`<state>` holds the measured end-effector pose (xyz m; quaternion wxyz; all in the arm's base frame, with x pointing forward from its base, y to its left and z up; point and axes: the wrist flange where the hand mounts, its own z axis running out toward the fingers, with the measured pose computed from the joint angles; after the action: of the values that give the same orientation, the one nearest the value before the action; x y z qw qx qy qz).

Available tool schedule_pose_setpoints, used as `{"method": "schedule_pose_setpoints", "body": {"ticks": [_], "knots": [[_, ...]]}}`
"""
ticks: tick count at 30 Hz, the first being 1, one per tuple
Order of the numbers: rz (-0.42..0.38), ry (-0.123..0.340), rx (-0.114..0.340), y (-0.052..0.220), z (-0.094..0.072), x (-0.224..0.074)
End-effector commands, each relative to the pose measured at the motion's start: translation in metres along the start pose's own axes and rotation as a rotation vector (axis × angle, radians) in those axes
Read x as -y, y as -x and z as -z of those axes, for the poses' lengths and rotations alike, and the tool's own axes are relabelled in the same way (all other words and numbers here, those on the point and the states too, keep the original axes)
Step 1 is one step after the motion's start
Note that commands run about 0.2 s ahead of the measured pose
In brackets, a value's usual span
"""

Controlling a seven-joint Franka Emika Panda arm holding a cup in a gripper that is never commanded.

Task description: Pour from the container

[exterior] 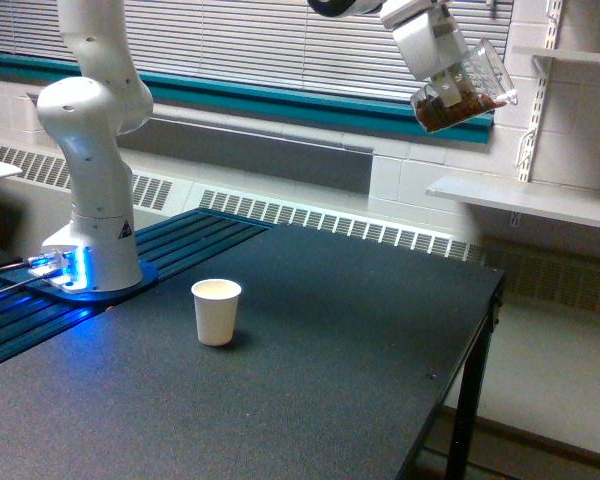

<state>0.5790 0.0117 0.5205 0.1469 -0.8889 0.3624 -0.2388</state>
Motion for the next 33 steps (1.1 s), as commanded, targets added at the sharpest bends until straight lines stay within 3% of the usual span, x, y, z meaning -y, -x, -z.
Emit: {"method": "schedule_pose_setpoints", "body": {"ticks": [1, 11, 23, 33], "knots": [[-0.002, 0.038, 0.033, 0.007, -0.024, -0.008], [0.016, 0.042, 0.038, 0.011, -0.024, -0.006], [0.052, 0.081, 0.016, 0.004, -0.013, -0.017], [0.056, 0.107, 0.028, 0.022, -0.011, -0.036]]}}
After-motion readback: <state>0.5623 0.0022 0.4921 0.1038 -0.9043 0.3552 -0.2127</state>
